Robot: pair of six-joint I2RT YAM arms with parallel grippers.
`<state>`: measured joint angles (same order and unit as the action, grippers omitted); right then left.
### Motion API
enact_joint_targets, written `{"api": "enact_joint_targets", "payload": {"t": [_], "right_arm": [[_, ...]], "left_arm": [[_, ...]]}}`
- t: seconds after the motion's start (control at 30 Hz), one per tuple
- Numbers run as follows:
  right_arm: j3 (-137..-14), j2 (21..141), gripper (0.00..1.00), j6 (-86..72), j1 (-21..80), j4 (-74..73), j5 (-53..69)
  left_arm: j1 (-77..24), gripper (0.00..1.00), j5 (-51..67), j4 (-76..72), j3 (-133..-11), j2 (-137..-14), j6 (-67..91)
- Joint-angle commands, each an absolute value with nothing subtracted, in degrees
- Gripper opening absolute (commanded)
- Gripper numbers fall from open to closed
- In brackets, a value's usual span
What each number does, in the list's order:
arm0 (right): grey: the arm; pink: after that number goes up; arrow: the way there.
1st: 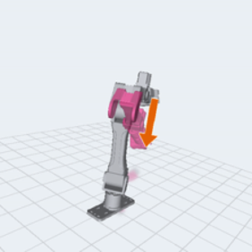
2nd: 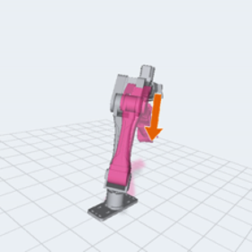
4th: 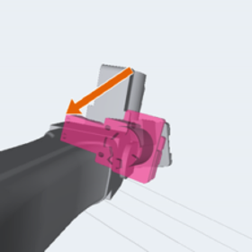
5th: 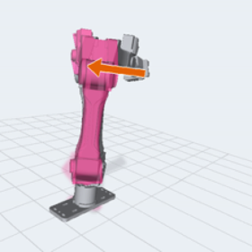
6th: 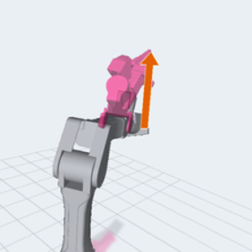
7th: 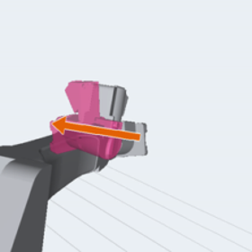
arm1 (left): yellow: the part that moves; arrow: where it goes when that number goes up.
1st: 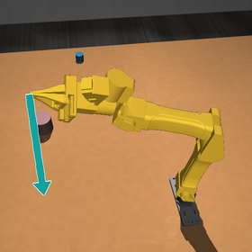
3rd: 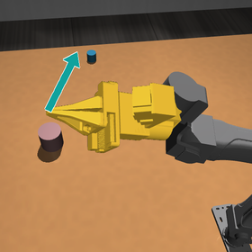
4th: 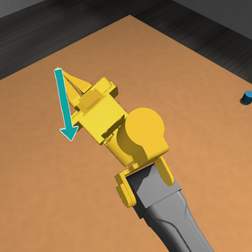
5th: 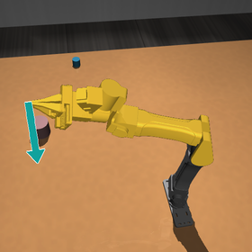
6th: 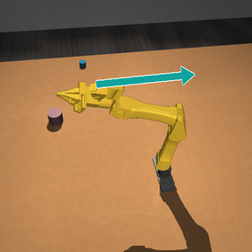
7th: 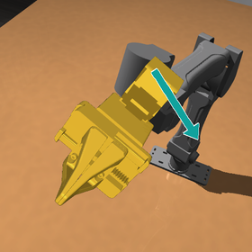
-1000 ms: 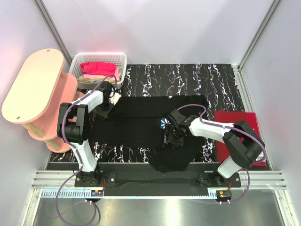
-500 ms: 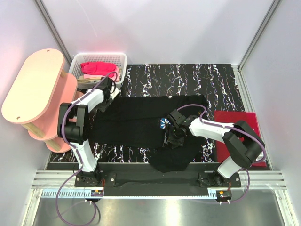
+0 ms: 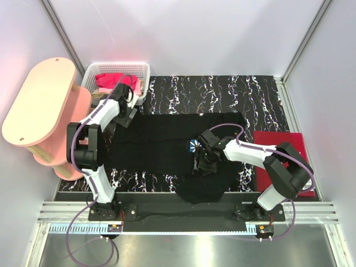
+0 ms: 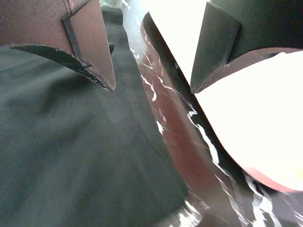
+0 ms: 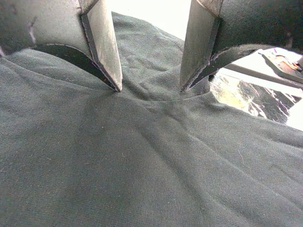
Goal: Fold and stack the t-shirts
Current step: Fold the tshirt
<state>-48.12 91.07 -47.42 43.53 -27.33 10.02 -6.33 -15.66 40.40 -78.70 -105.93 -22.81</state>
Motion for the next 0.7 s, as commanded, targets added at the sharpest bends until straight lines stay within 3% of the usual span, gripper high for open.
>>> {"api": "enact_joint_targets", "payload": {"t": [0.0,0.2,0.23,0.33,0.67], "right_arm": [[-44.8,94.1,0.60,-47.4,44.7,-28.4,9.1],[-43.5,93.0,0.59,-47.5,44.7,-28.2,8.6],[-43.1,93.0,0.59,-47.5,44.7,-28.2,8.4],[-42.5,92.6,0.59,-47.6,44.7,-28.1,8.3],[-41.2,92.8,0.58,-48.0,44.7,-26.8,8.8]], "left_arm": [[-5.6,0.68,-9.1,44.1,-85.7,-109.2,-17.2],[-5.6,0.57,-3.7,46.8,-87.5,-114.3,-14.5],[-5.6,0.48,-3.1,47.2,-87.2,-114.9,-14.2],[-5.6,0.35,-1.1,47.5,-84.6,-114.3,-14.2],[-4.3,0.34,-1.9,45.5,-78.8,-109.7,-14.6]]}}
